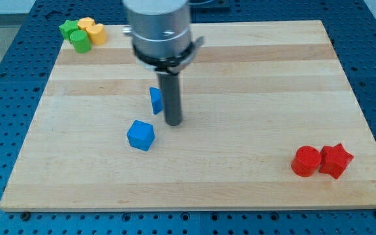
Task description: Slide the blue cube towards the left
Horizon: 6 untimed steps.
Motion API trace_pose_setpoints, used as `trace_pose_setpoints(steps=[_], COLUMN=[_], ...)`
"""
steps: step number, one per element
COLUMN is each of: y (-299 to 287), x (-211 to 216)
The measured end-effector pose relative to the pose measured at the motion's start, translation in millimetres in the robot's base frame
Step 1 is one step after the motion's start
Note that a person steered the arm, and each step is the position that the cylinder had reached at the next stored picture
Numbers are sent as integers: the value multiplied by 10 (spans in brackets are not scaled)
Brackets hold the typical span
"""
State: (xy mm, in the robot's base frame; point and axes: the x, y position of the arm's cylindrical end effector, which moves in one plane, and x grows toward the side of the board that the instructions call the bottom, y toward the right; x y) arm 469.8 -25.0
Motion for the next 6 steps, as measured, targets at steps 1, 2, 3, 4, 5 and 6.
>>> trace_pose_setpoints(steps=[1,2,3,4,5,6], y=[143,-81,-425,-879,-1350,-1712], x=[135,246,330,446,511,548])
